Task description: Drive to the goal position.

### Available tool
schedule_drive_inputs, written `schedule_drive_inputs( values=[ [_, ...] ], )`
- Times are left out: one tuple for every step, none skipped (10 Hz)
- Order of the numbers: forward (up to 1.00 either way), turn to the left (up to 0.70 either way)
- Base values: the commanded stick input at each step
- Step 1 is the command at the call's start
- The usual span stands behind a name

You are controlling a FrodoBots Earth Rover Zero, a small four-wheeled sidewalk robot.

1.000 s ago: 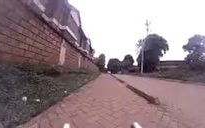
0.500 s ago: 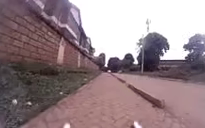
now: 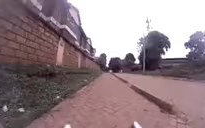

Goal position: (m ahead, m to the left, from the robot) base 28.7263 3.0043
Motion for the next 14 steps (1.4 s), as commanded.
schedule_drive_inputs(
  values=[
    [0.5,0.0],
    [0.5,0.0],
    [0.5,0.0],
    [0.5,0.0],
    [0.5,0.0],
    [0.5,0.0],
    [0.5,0.0],
    [0.5,0.0],
    [0.5,0.0],
    [0.5,-0.5],
    [0.5,-0.5],
    [0.5,-0.5],
    [0.5,-0.5],
    [0.5,-0.5]
  ],
)
